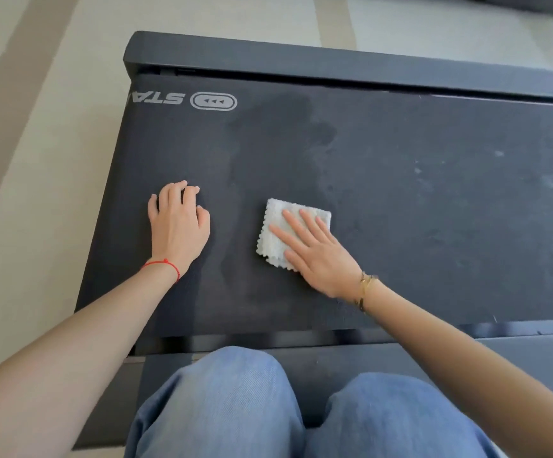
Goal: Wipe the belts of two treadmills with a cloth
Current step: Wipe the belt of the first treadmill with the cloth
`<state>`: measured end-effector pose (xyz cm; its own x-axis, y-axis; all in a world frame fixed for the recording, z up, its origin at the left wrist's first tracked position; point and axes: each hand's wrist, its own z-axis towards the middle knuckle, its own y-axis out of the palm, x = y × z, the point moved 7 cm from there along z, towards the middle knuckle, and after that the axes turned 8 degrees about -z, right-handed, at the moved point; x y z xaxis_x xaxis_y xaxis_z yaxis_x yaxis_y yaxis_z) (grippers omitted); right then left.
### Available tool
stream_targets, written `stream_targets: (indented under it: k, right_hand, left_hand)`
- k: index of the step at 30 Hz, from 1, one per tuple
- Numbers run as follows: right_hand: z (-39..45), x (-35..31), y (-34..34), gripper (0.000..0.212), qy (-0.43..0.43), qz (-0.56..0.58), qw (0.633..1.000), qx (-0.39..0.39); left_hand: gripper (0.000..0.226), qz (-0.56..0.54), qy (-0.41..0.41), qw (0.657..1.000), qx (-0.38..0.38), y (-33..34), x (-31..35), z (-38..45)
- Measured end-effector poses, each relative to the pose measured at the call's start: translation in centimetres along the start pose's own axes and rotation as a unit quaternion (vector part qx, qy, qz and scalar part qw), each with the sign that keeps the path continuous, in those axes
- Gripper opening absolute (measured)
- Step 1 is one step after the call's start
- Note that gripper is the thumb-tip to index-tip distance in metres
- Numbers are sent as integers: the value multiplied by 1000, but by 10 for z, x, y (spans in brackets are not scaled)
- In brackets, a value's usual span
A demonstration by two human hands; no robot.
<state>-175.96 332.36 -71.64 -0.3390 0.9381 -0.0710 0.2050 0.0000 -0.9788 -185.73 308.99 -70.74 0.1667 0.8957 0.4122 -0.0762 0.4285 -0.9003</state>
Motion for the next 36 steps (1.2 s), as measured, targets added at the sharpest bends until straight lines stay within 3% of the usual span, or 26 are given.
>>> stream_targets:
  k: [3, 5, 9, 11, 16, 20, 23, 29, 31, 36]
  right_hand:
    - [48, 54, -20, 51, 105, 39, 994, -9]
    - [62, 65, -23, 51, 120, 31, 992, -16]
    - [28, 41, -13, 50, -46, 14, 999, -16]
    - [18, 60, -12, 50, -57, 11, 998, -6]
    - [78, 158, -28, 51, 92, 8, 996, 0]
    - [156, 196, -41, 52, 140, 62, 988, -20]
    - [179, 180, -43, 53, 108, 40, 993, -8]
    - [131, 151, -35, 53, -73, -3, 997, 14]
    - [141, 181, -39, 54, -32, 12, 999, 11]
    - [208, 264, -57, 57, 180, 72, 981, -14]
  left_hand:
    - [42, 2, 13, 1000, 4, 0, 22, 12]
    - [47, 14, 31, 999, -6, 10, 42, 19]
    - [52, 28, 27, 999, -32, 39, 80, 35]
    - [53, 26, 12, 999, -35, 53, 93, 39]
    - [54, 19, -45, 998, -29, 71, 97, 34]
    - [52, 28, -47, 998, -14, 74, 93, 36]
    - [55, 37, -51, 998, -11, 74, 93, 37]
    - [56, 44, -51, 998, -10, 70, 97, 34]
    - [56, 45, -56, 997, -13, 70, 98, 33]
    - [56, 61, -59, 996, -14, 71, 99, 34]
